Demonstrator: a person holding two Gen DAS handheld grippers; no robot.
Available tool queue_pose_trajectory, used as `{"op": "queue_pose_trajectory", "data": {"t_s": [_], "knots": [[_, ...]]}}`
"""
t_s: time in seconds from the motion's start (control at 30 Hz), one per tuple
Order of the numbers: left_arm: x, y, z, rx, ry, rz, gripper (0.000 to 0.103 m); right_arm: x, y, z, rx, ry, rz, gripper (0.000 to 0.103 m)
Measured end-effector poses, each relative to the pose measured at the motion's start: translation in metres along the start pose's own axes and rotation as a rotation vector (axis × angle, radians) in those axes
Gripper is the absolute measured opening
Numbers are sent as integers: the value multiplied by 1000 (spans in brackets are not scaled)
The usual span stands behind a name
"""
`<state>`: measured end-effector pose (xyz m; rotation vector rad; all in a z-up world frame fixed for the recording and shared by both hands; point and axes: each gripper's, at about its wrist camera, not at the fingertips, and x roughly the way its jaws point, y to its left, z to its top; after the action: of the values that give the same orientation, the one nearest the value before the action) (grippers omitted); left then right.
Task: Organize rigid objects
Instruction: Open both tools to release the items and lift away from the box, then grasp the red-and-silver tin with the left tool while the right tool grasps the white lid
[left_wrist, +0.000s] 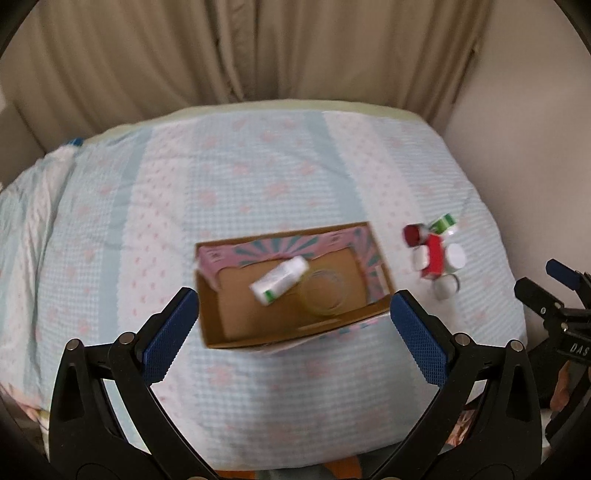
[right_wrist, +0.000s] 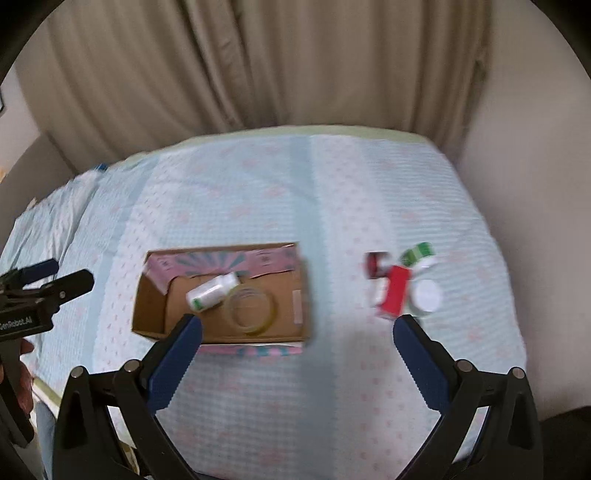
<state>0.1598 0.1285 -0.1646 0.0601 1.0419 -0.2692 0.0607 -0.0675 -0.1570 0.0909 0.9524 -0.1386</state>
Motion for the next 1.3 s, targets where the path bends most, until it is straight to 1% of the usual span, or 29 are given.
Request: {"op": "queue_pose_trajectory", "data": {"t_s": [0.07, 0.13, 0.2, 0.3, 0.43, 0.53, 0.63, 0.77, 0.93, 1.17, 1.3], "knots": [[-6, -26, 2, 3, -23, 1, 103, -9, -25, -1, 20, -6, -14, 103], [-9, -52, 4, -15, -42, 9, 103, -14, -51, -1, 28, -8, -12, 103], [-8, -72, 5, -39, -42, 16, 103, -16, -78, -2, 5, -16, -5, 103], [-1, -109, 7, -82, -36, 10, 103, -15, -108, 0, -47, -18, -9, 103], [17, -156, 13, -125, -21, 8, 103, -9, -157, 7, -79, -23, 35, 103], [32, -186, 19, -129, 0, -6, 103, 1, -188, 17, -96, -12, 41, 103], [51, -211, 29, -122, 27, -9, 103, 11, -210, 25, -86, -1, 56, 103], [80, -230, 43, -110, 57, -19, 103, 34, -229, 32, -84, 28, 78, 103], [129, -245, 62, -89, 113, -34, 103, 72, -241, 30, -59, 75, 88, 103], [208, -262, 86, -75, 211, -48, 103, 127, -250, 24, -32, 142, 80, 103], [258, -267, 90, -59, 269, -41, 103, 166, -250, 18, -23, 194, 63, 103]]}}
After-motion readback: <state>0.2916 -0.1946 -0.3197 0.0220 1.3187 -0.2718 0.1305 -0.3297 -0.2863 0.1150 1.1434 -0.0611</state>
